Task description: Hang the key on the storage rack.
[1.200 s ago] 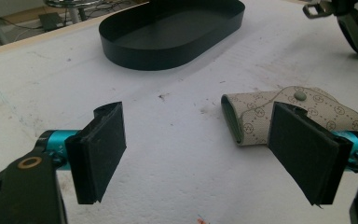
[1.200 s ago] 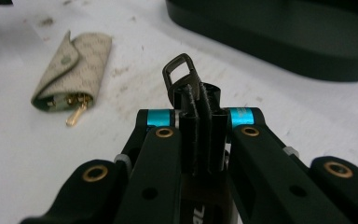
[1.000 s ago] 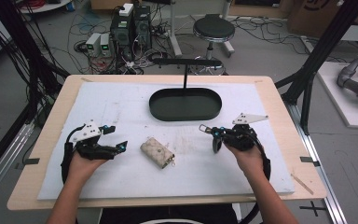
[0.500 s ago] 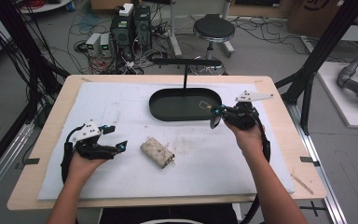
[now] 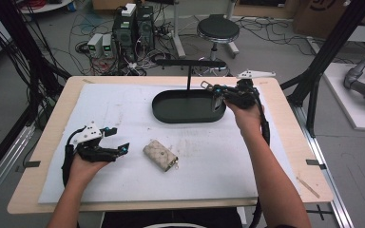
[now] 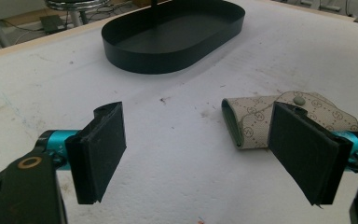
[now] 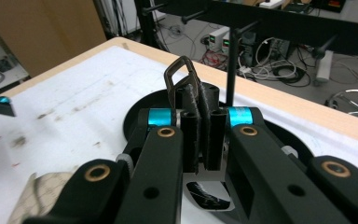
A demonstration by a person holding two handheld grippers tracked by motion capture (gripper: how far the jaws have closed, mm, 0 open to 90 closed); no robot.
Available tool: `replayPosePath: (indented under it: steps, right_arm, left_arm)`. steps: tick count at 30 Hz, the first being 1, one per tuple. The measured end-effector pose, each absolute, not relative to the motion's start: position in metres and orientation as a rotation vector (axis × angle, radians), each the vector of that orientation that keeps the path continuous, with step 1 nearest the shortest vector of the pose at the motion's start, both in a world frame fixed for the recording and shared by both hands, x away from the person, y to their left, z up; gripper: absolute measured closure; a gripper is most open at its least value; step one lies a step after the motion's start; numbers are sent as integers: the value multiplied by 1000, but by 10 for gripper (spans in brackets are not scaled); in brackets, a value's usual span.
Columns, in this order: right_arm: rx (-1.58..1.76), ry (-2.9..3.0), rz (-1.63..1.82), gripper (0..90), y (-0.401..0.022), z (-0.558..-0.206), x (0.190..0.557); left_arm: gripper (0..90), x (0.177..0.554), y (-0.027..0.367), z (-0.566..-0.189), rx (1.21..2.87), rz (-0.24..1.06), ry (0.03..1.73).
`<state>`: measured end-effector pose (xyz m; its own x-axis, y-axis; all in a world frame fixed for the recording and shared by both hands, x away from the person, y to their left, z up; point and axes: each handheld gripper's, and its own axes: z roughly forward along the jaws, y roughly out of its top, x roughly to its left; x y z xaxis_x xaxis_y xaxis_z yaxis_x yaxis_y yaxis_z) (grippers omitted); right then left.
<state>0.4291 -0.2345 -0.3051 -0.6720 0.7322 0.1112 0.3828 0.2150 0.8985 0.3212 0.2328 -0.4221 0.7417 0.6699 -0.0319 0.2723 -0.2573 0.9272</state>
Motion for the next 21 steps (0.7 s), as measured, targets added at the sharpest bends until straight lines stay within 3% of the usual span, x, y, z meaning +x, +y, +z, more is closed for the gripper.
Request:
replayPosePath:
  steps: [21]
  right_arm:
    - [1101,2147,1343,889,-215,-291,492]
  left_arm:
    - [194,323,234,-424,1848,452,738]
